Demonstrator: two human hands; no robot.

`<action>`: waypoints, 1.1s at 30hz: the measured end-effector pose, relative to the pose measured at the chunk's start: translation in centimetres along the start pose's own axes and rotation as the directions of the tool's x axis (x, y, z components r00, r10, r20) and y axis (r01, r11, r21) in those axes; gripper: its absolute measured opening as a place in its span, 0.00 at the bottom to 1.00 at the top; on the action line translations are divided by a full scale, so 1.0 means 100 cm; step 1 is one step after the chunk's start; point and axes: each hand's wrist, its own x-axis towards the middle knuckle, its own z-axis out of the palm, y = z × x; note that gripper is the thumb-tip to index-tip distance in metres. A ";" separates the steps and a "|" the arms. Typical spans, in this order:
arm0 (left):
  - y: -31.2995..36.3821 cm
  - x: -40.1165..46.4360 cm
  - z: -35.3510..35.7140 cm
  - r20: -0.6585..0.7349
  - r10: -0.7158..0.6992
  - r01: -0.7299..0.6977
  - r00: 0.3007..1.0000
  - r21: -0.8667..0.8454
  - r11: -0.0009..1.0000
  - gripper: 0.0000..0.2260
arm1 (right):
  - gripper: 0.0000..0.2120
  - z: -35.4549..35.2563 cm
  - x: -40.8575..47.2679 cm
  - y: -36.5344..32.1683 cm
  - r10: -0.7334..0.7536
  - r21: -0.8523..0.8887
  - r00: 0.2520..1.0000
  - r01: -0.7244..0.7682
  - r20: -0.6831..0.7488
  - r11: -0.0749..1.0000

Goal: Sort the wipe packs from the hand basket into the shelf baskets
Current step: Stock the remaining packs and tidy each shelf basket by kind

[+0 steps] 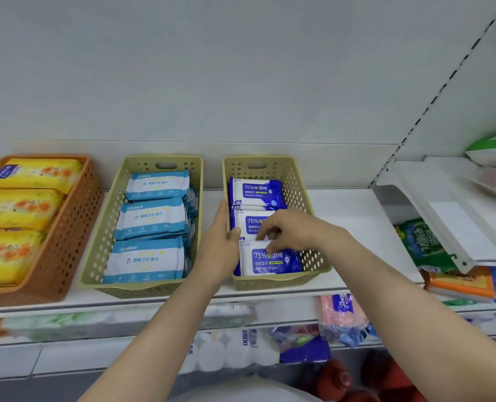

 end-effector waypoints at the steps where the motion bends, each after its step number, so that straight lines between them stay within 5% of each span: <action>1: -0.001 -0.001 0.001 -0.011 0.003 -0.003 1.000 -0.009 1.000 0.27 | 0.15 0.005 0.000 0.001 0.005 0.003 1.000 -0.005 -0.027 1.000; 6: -0.006 -0.008 0.008 -0.048 0.047 -0.049 0.998 -0.053 0.997 0.23 | 0.13 0.012 0.002 0.004 0.015 0.003 0.998 -0.015 -0.057 1.000; 10: -0.011 -0.007 0.010 -0.049 0.048 -0.052 0.998 -0.084 0.995 0.23 | 0.21 0.000 0.011 0.001 0.065 0.059 0.945 -0.048 -0.320 0.997; 15: -0.013 -0.005 0.009 -0.029 0.038 -0.040 0.999 -0.070 0.997 0.24 | 0.26 0.005 0.026 -0.006 0.070 -0.040 0.973 -0.080 -0.219 0.996; 33: -0.009 -0.006 0.009 -0.034 0.041 -0.042 0.999 -0.035 0.999 0.24 | 0.26 0.004 0.034 -0.006 0.071 -0.079 0.958 -0.096 -0.277 0.992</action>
